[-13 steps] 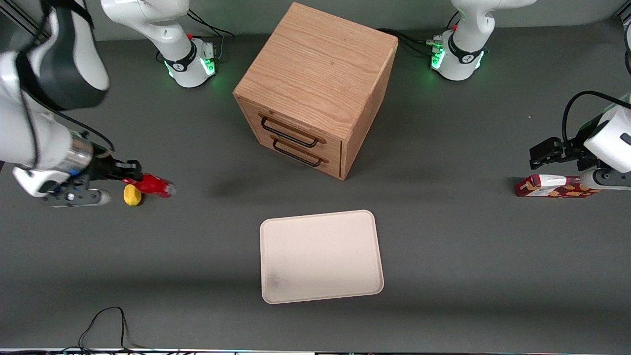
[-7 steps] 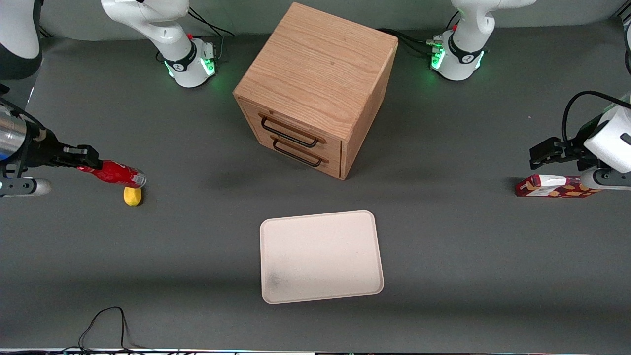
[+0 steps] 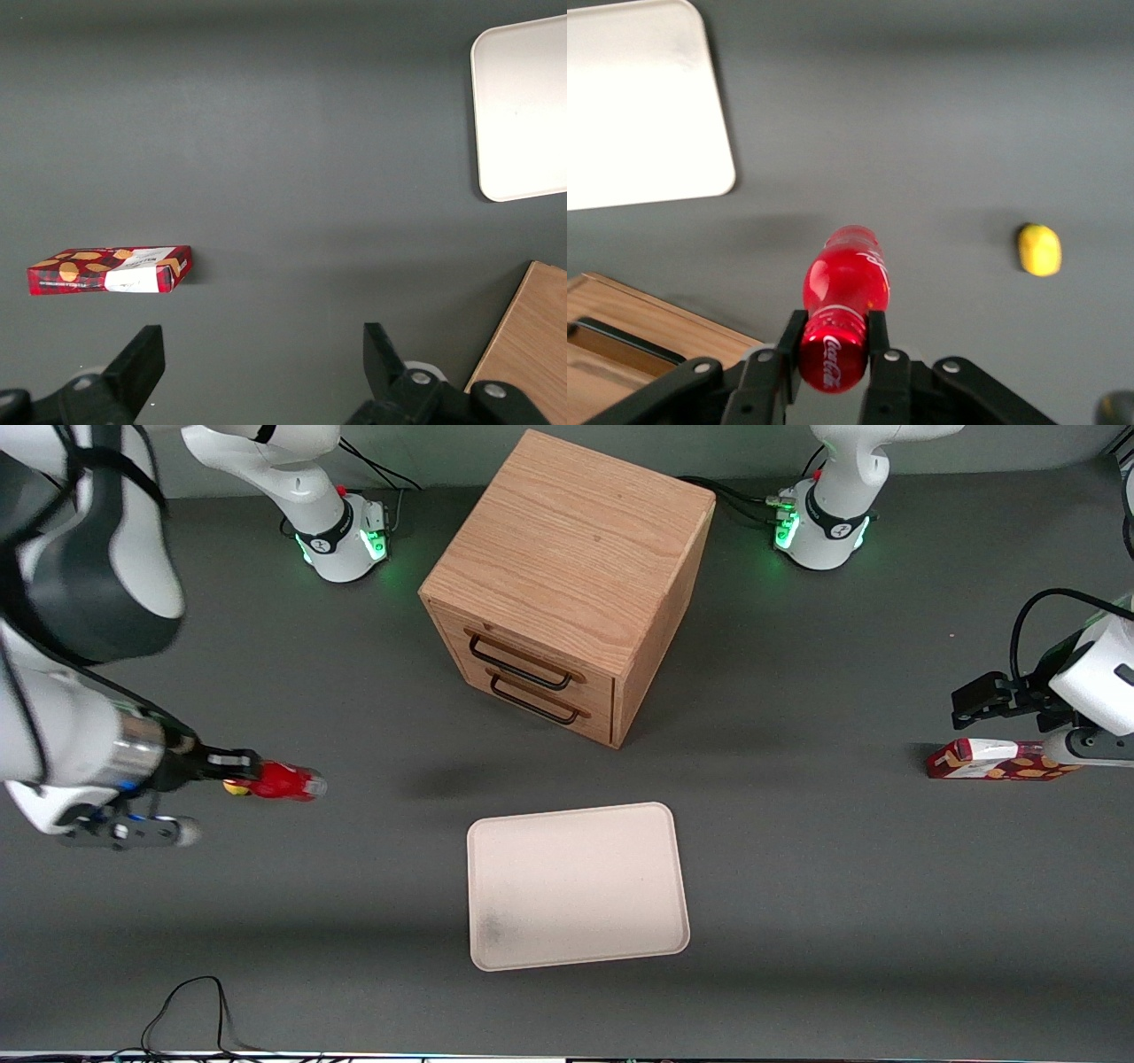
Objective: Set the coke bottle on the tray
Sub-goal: 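Lift the bottle with the right gripper and carry it over the tray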
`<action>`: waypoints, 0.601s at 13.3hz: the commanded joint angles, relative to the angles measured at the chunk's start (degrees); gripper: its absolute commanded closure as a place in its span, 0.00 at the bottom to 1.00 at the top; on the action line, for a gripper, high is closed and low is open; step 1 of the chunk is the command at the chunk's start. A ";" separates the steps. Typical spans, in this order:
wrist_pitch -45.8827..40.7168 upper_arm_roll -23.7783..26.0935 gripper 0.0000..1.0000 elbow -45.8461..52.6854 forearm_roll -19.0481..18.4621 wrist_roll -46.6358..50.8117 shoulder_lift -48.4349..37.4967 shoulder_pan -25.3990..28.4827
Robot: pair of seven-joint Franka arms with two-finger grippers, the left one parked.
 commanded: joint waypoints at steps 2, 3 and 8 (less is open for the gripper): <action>2.46 0.12 1.00 11.80 -1.01 5.83 11.08 3.68; 4.92 0.12 1.00 12.33 -1.01 6.01 12.49 4.82; 18.98 -0.14 1.00 12.69 -2.84 8.29 17.68 9.04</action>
